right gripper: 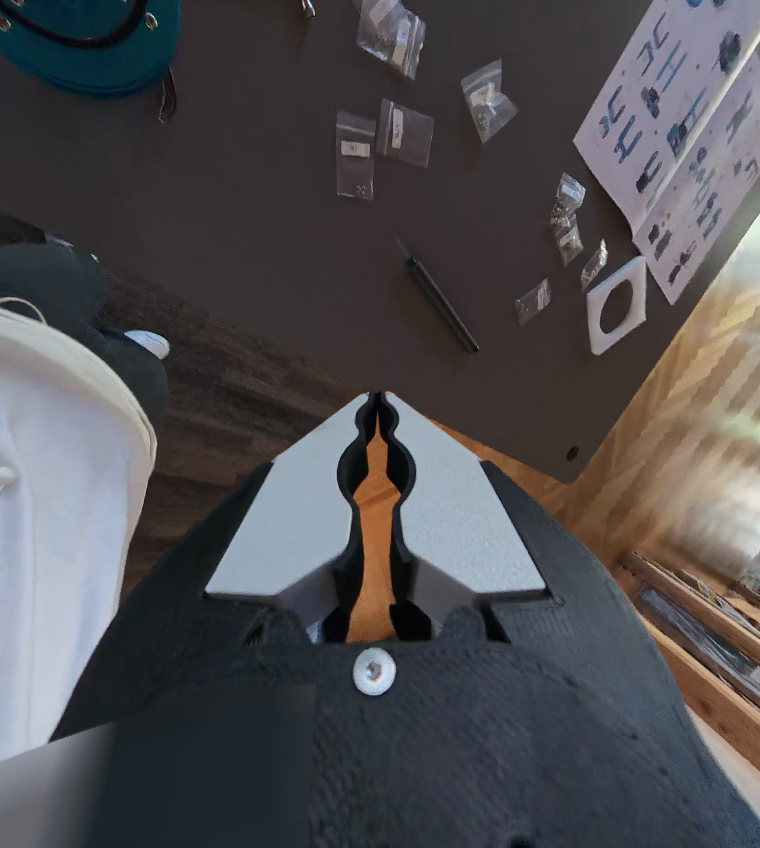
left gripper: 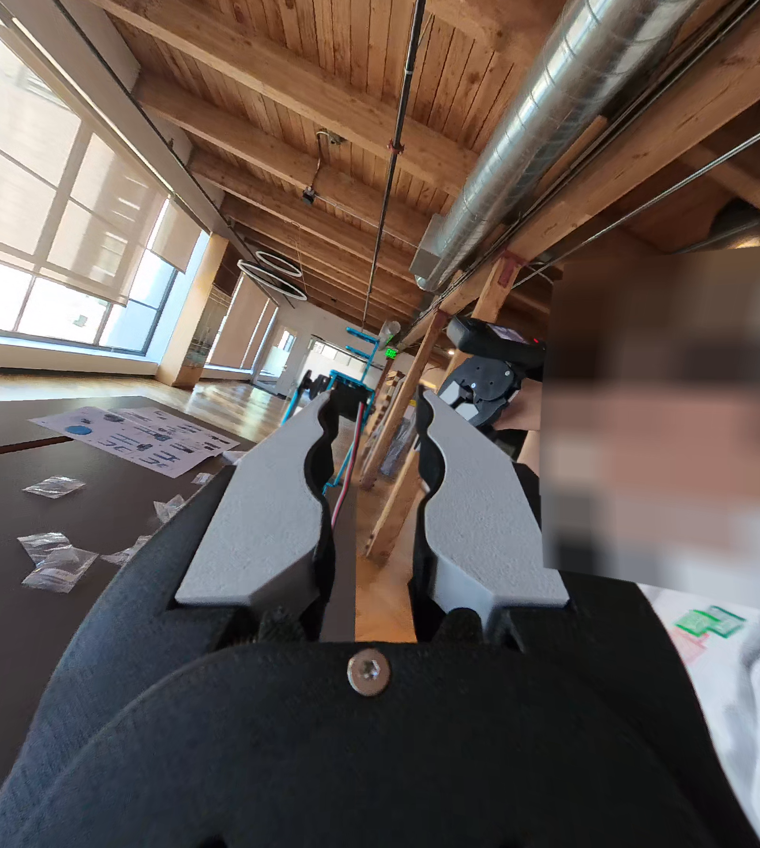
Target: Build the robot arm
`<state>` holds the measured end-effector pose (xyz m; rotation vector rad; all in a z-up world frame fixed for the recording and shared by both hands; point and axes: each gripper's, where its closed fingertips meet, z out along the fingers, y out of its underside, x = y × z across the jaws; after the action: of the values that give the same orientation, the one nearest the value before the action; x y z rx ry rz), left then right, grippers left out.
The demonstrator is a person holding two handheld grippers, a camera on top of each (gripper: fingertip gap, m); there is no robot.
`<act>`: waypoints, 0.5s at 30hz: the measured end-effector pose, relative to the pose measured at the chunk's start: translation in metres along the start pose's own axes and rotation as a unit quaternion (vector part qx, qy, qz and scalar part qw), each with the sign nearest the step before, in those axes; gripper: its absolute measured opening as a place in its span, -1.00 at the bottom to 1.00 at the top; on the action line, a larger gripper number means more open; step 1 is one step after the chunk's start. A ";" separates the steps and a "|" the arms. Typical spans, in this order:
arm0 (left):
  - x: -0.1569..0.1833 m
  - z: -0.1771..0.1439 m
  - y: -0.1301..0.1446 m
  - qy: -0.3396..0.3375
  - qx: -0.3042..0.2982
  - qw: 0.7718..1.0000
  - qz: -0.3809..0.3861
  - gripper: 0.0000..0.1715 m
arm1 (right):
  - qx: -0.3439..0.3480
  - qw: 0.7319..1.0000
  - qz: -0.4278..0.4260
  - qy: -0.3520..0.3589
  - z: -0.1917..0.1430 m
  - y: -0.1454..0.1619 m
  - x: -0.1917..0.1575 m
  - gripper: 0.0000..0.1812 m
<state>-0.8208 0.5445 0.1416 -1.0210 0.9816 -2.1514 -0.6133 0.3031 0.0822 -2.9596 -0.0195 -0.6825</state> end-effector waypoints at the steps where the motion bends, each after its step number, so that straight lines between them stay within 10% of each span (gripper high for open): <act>1: 0.002 0.004 0.005 -0.005 -0.005 1.000 0.007 -0.63 | 0.014 1.000 0.005 -0.016 0.008 0.002 0.001 -1.00; 5: -0.012 0.016 0.016 -0.036 -0.038 0.997 0.049 -0.56 | 0.207 0.963 0.077 -0.153 0.030 -0.020 -0.007 -0.84; 8: -0.043 0.019 0.019 -0.052 -0.088 0.992 0.072 -0.52 | 0.421 0.855 0.123 -0.275 0.008 -0.051 -0.029 -0.66; 11: -0.080 0.023 0.016 -0.040 -0.118 0.988 0.088 -0.57 | 0.574 0.750 0.145 -0.295 -0.022 -0.077 -0.049 -0.43; 15: -0.104 0.044 0.019 0.074 -0.149 0.984 0.068 -0.58 | 0.638 0.701 0.178 -0.266 -0.047 -0.114 -0.072 -0.36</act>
<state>-0.7243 0.5925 0.1033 -0.9055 1.4346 -2.0304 -0.7022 0.4123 0.1042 -1.5836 0.0253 0.2565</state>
